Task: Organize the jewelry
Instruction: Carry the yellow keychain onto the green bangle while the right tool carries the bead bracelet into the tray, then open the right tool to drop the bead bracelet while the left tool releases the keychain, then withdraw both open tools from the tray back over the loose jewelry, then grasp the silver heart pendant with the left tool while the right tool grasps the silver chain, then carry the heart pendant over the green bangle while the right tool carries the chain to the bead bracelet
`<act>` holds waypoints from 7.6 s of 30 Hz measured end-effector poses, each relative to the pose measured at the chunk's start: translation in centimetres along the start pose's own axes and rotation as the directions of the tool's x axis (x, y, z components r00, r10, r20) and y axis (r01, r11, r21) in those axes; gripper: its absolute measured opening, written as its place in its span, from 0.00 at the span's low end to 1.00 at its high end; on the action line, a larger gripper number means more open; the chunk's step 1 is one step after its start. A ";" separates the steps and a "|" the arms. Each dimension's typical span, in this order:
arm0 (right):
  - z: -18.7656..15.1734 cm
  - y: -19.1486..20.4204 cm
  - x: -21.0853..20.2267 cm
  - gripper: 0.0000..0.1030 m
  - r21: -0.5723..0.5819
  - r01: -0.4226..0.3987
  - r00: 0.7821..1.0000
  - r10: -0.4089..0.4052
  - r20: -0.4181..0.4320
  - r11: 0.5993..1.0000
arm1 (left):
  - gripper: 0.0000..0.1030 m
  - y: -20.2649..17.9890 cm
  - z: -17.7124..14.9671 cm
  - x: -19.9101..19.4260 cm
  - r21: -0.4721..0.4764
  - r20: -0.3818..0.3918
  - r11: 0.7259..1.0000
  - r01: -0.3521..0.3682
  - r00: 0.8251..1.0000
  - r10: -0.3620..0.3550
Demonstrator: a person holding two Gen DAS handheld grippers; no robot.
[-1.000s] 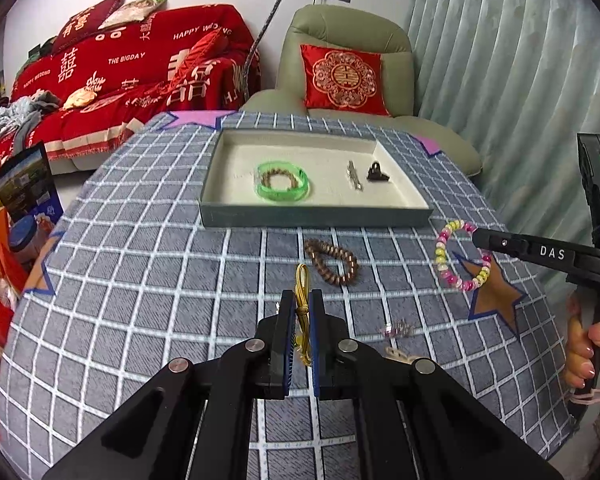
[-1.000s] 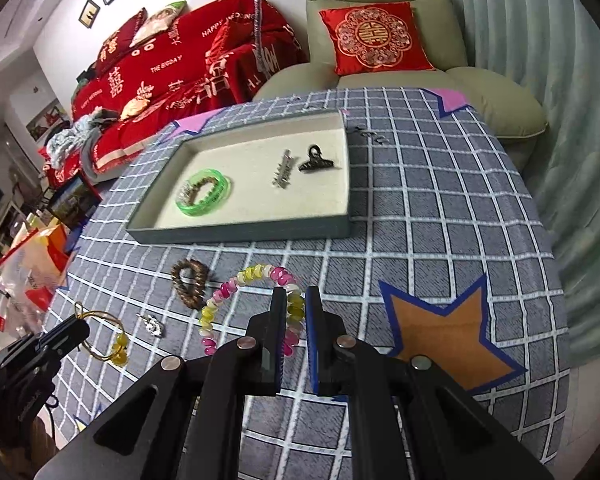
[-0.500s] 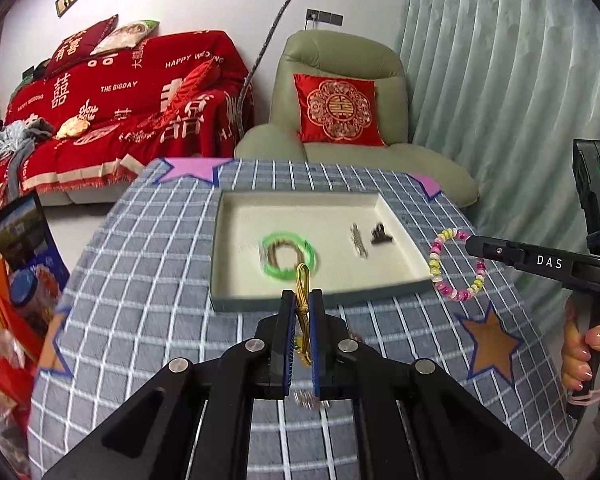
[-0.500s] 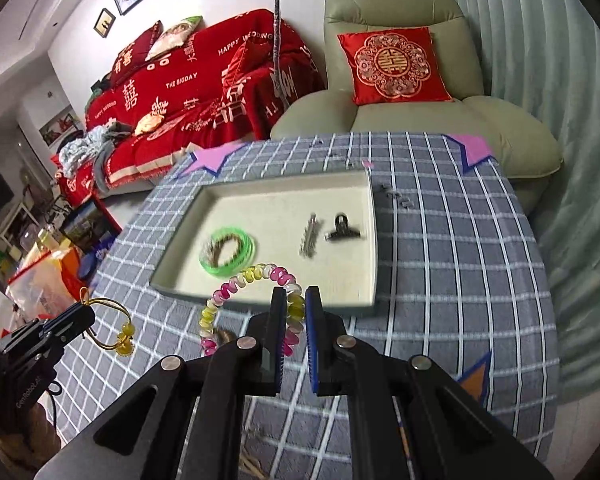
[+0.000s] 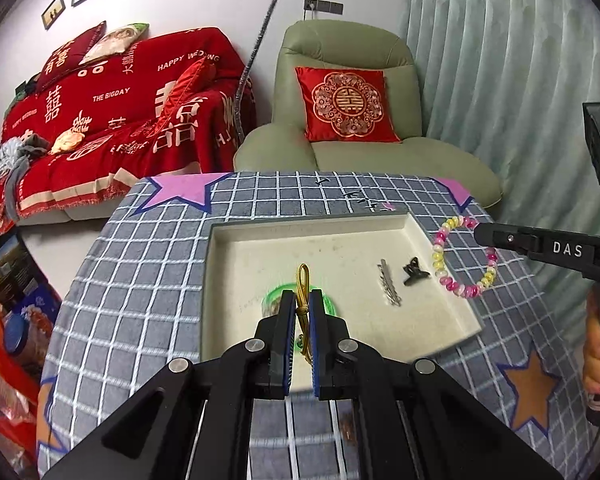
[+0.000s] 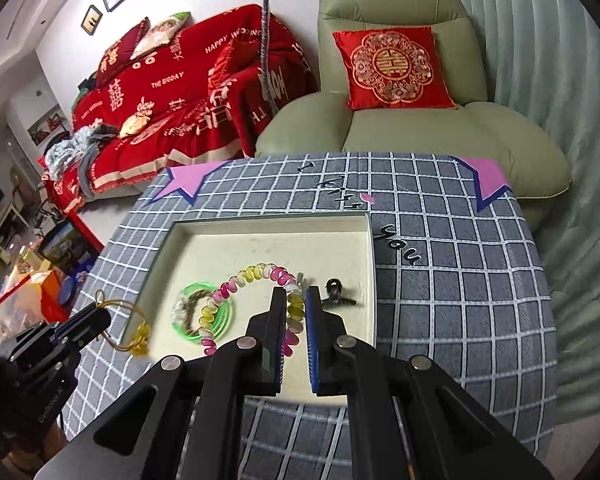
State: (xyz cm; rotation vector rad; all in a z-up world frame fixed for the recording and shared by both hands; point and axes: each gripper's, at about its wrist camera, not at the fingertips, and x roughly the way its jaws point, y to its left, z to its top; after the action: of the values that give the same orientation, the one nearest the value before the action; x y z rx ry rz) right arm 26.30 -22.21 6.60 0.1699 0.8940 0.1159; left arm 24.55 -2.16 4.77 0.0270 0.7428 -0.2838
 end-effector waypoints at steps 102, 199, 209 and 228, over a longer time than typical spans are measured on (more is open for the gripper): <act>-13.5 0.3 -2.7 0.83 0.006 -0.107 0.988 0.107 -0.109 0.994 | 1.00 0.5 -12.4 -3.4 -0.054 -0.139 0.987 -0.152 0.980 0.143; -17.1 0.4 -3.5 0.13 -0.018 -0.133 0.982 0.129 -0.134 0.991 | 0.40 -2.0 -12.6 -5.0 0.006 -0.120 1.000 -0.014 0.993 0.014; -15.0 -0.3 -4.1 0.13 0.009 -0.133 0.986 0.133 -0.102 0.991 | 0.40 -1.8 -11.8 -5.1 -0.001 -0.111 1.000 -0.006 0.994 0.005; -11.2 -0.4 -3.1 0.13 0.009 -0.137 0.987 0.138 -0.085 0.990 | 0.40 -0.8 -9.3 -4.5 -0.009 -0.076 1.000 -0.024 0.997 0.024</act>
State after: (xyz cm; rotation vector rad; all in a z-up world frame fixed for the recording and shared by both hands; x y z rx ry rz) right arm 15.60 -22.04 1.98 0.2314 0.9678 0.2517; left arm 14.97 -0.70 1.00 0.0378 0.8187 -0.2574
